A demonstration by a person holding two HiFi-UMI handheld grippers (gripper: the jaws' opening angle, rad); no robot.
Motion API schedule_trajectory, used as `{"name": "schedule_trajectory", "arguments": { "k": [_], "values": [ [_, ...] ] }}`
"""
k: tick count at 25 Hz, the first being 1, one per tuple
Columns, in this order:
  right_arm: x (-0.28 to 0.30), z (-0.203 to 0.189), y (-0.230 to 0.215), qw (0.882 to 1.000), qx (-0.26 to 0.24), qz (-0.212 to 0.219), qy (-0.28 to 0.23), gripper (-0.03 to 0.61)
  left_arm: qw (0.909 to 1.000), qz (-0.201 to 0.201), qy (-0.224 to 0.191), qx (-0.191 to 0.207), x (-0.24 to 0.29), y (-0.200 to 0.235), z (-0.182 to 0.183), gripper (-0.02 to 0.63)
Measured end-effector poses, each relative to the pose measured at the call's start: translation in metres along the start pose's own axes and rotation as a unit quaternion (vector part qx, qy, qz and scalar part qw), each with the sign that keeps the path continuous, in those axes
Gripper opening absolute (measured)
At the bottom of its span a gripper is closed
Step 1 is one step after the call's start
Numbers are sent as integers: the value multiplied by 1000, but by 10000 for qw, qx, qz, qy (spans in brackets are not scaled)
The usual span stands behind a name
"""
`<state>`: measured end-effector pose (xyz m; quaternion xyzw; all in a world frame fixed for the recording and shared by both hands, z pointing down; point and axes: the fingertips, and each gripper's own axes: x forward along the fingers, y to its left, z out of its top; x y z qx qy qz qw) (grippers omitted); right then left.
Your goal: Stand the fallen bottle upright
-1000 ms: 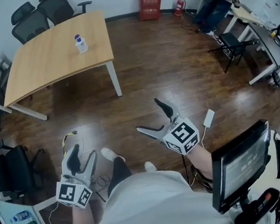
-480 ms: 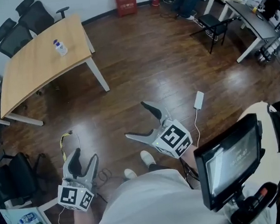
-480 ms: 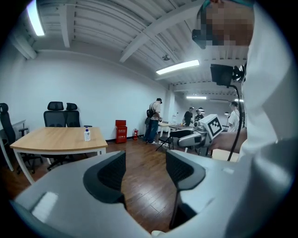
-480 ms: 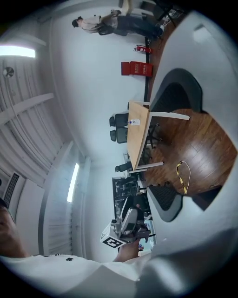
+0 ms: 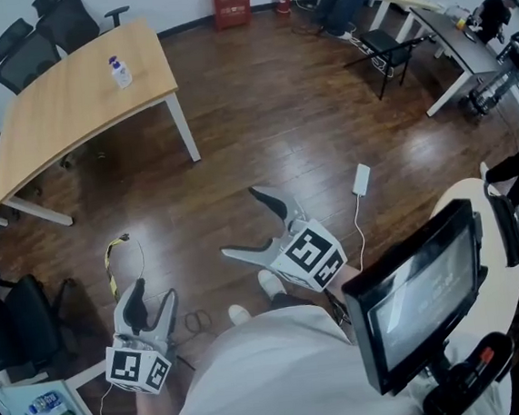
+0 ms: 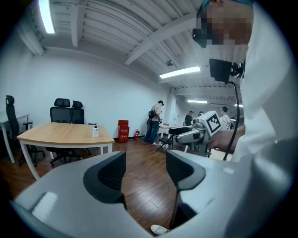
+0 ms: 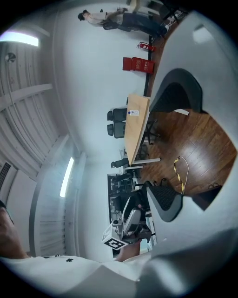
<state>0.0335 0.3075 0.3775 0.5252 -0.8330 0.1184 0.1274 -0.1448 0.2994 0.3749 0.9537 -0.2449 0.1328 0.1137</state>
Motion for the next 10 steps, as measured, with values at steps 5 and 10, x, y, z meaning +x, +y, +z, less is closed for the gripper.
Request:
{"name": "schedule_trajectory", "arguments": {
  "k": [5,10],
  "values": [
    [23,11,23,9999,-109,-7,26,506,10000,-5,-40,-39,-20,26,-9,270],
    [48,14,32,9999,-61,-42,95,506,10000,-24,-24,-92,-26,53,-14,270]
  ]
}}
